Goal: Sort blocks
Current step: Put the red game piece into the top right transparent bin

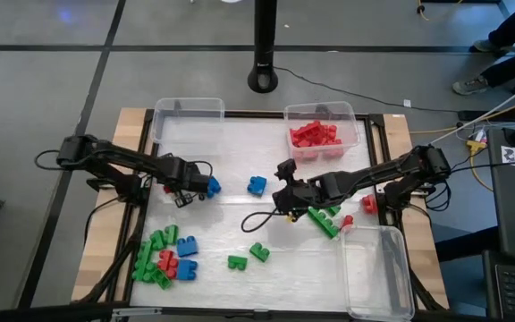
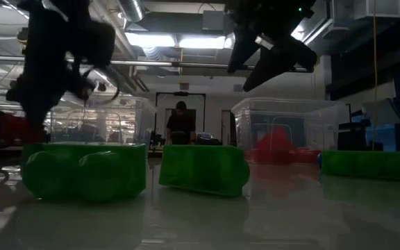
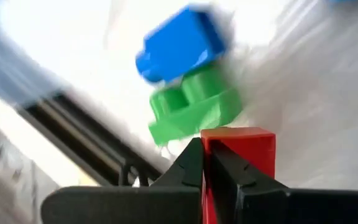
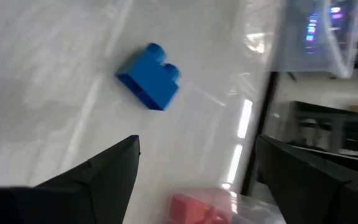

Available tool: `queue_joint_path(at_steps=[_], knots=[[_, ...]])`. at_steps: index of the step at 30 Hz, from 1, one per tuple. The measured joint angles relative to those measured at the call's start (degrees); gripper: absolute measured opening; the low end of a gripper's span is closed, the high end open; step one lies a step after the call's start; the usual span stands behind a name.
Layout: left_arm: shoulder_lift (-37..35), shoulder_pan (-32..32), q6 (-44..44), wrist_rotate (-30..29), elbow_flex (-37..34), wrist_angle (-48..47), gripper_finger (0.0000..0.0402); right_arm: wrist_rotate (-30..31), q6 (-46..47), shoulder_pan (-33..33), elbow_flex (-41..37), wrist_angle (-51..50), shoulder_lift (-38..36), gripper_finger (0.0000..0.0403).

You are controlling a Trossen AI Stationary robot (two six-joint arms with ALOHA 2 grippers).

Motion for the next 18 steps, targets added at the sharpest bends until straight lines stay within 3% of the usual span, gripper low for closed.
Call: queue_joint_path(at_steps=[3,9,15,18], knots=[[-5.21,-1.28,1.32,-1.96,1.32,1.88,0.0002,3.17,0.32,0.42,0.0,0.04,0.0,0.0319],[-16.16,-3.04,6.16,-4.94,1.41,11.95,0.0002,3.85,1.55,0.22,0.0,0.14,0.0,0.0319],[-22.32,-4.19,18.68,-5.11,-0.2,33.2,0.0003,4.31,1.59,0.2,0.0,2.64,0.0,0.0319],[-23.58,-4.27,25.77,-2.22,-3.98,46.88,0.0002,3.48,1.57,0.2,0.0,4.92,-0.02,0.0319]])
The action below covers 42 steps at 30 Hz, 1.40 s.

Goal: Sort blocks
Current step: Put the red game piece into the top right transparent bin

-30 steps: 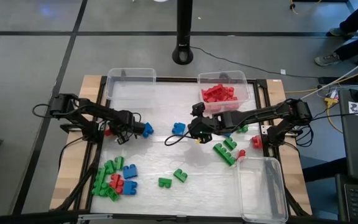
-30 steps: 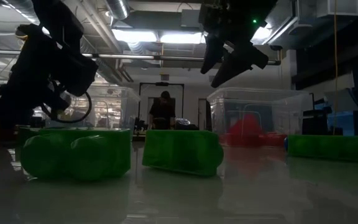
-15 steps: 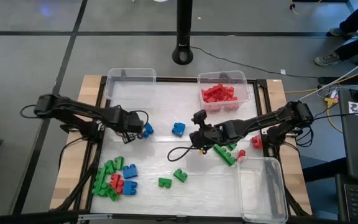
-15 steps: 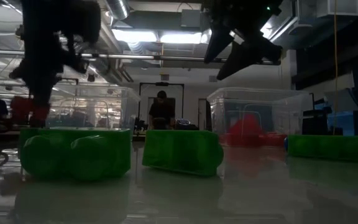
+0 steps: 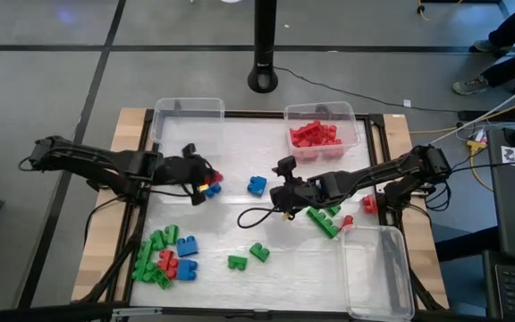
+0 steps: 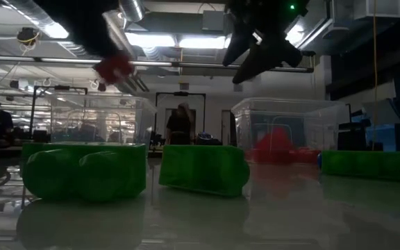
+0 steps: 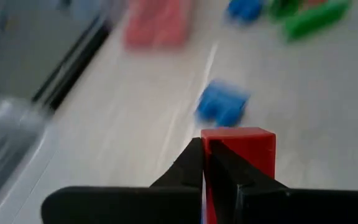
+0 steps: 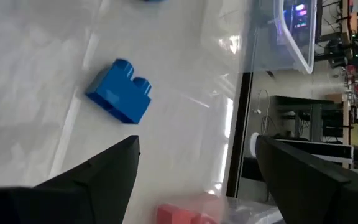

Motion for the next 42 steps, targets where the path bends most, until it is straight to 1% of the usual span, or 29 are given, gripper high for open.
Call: queue_joint_path(at_steps=[2,4,6,9,12,14,16,19,22,24,25,26,29,37,42], knots=[[-0.23,0.15,3.82,4.4,-3.47,9.84,0.0003,-1.9,-0.11,-0.32,0.0,1.63,0.0,0.0319],[-0.23,0.39,5.88,8.44,-6.94,19.59,0.0003,-6.28,-0.62,-1.16,0.0,3.83,0.0,0.0319],[-0.21,0.38,6.95,10.54,-10.43,29.13,0.0004,-11.04,-1.81,-2.33,-0.34,7.44,0.0,0.0319],[-0.19,0.36,8.19,11.68,-15.33,42.51,0.0004,-18.42,-4.05,-4.34,-3.44,19.2,-0.02,0.0319],[-0.19,-0.33,9.16,12.43,-19.95,54.34,0.0004,-26.57,-2.6,-6.98,-8.89,34.14,-0.02,0.0319],[-0.19,-0.84,9.91,12.61,-22.72,59.8,0.0005,-31.02,0.55,-8.71,-13.07,46.73,0.7,0.0319],[-0.17,-1.07,10.7,12.73,-24.83,63.45,0.0005,-33.21,2.47,-9.68,-16.68,56.07,1.21,0.0319],[-0.18,-0.8,11.98,12.43,-25.82,66.63,0.0005,-31.52,4.04,-9.82,-19.01,65.41,2.0,0.0319],[0.54,-0.74,12.89,12.38,-25.81,66.62,0.0005,-26.23,7.54,-9.12,-19.34,69.13,3.25,0.0319],[1.48,-0.74,13.36,12.38,-25.88,66.9,0.0005,-24.85,9.43,-8.91,-19.47,69.88,4.64,0.0319],[1.85,-0.7,13.73,12.38,-25.88,67.3,0.0005,-25.26,10.04,-8.92,-19.07,71.39,5.8,0.0319],[2.15,-0.67,14.17,12.36,-25.88,67.61,0.0005,-26.98,10.27,-8.94,-18.44,72.13,6.84,0.0319],[3.27,-0.7,14.25,12.33,-25.8,69.55,0.0005,-33.67,10.44,-9.02,-16.54,73.17,10.05,0.0319],[5.04,-0.74,14.48,12.33,-25.79,71.3,0.0005,-37.32,10.37,-8.94,-8.64,75.27,16.96,0.0319],[5.08,-0.85,14.53,12.4,-25.8,71.17,0.0005,-38.98,8.96,-8.96,-5.21,74.92,18.68,0.0319]])
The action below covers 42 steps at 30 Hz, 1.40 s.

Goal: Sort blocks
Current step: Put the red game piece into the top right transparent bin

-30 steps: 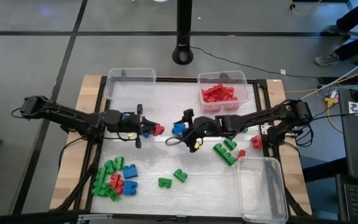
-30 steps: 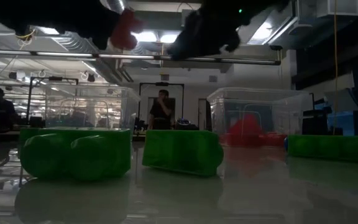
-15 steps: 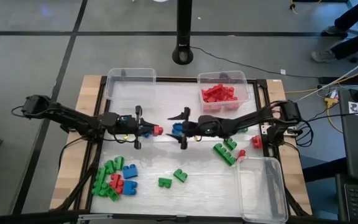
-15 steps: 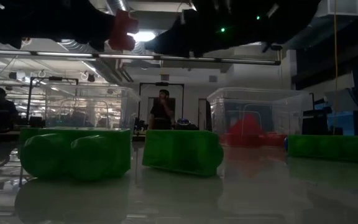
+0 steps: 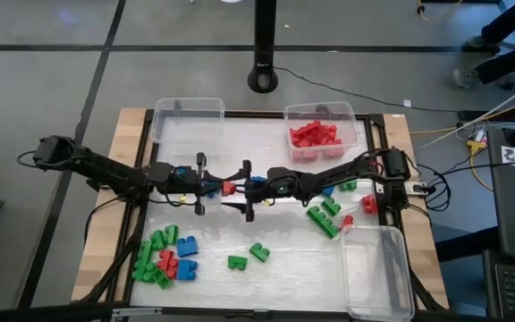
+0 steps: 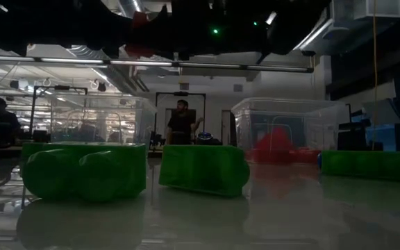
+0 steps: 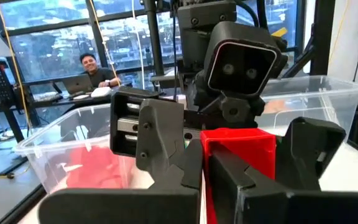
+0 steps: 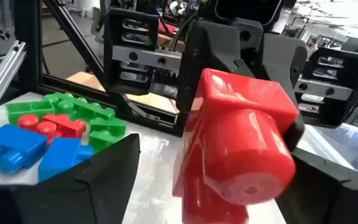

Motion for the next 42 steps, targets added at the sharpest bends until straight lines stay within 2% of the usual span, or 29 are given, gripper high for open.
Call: queue_joint_path(at_steps=[5,15,21,27,32,36,42], knots=[[-0.03,-0.39,0.66,0.15,0.0,-0.08,0.0005,0.31,-0.45,-0.02,0.43,0.24,0.07,0.0293],[-0.04,-1.11,0.8,0.23,0.02,-0.1,0.0006,0.28,-1.43,-0.02,0.43,1.05,0.11,0.0138],[-0.03,-1.18,-1.76,0.24,0.02,-0.64,0.0023,0.28,-1.76,-0.02,0.47,-0.16,0.11,0.0137],[-0.03,-1.22,-5.22,0.46,0.02,-0.96,0.0098,0.4,-1.99,-0.05,0.51,-0.52,0.11,0.0148],[-1.7,-1.25,-5.33,0.39,0.02,-3.65,0.0148,0.62,-4.76,-0.02,0.56,-4.34,-1.27,0.0139],[-5.25,-1.19,-4.32,-0.05,0.02,-10.06,0.0162,5.28,-7.58,0.0,0.58,-13.59,-5.53,0.0143],[-9.71,-1.03,-4.11,0.17,0.0,-16.41,0.0164,14.51,-11.77,-0.02,0.58,-28.12,-13.13,0.0143]])
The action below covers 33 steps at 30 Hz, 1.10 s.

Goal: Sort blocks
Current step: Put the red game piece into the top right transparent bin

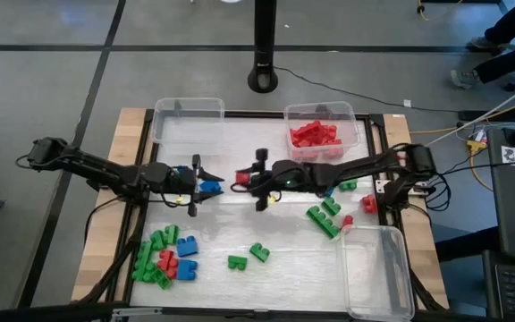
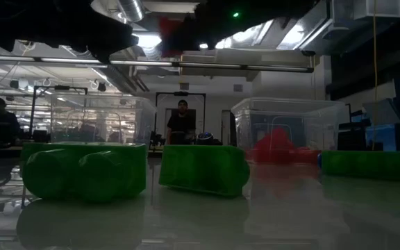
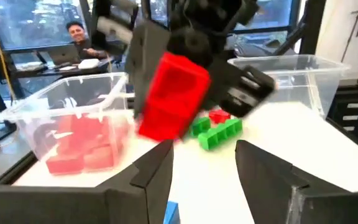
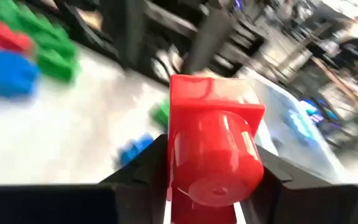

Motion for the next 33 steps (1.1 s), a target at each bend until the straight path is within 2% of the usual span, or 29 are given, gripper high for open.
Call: queue_joint_path(at_steps=[2,8,12,19,22,27,33], knots=[[-0.5,0.0,-0.02,0.0,0.0,-0.98,0.0164,4.5,-1.69,-0.01,0.0,-4.82,-3.17,0.0141],[-0.43,0.0,0.7,-0.02,0.0,-0.83,0.0164,23.37,-5.0,-2.92,0.0,-20.15,-13.95,0.0144],[-0.43,0.0,0.63,-0.02,0.0,-0.82,0.0164,28.39,-3.26,-8.3,0.0,-29.52,-19.5,0.0145],[-0.43,0.0,-0.35,-0.02,0.0,-0.65,0.0164,26.75,6.0,-18.39,-0.07,-44.51,-20.95,0.0146],[-0.43,0.0,-0.51,-0.02,0.0,-0.73,0.0164,23.59,9.75,-21.28,-0.07,-47.92,-19.6,0.0154],[-0.43,0.0,-0.44,-0.02,0.0,-0.78,0.0164,15.92,11.51,-23.98,-0.09,-47.49,-16.08,0.022],[-0.43,0.0,-0.81,-0.02,0.0,-0.92,0.0164,15.44,13.04,-23.78,-0.09,-48.09,-13.25,0.0303]])
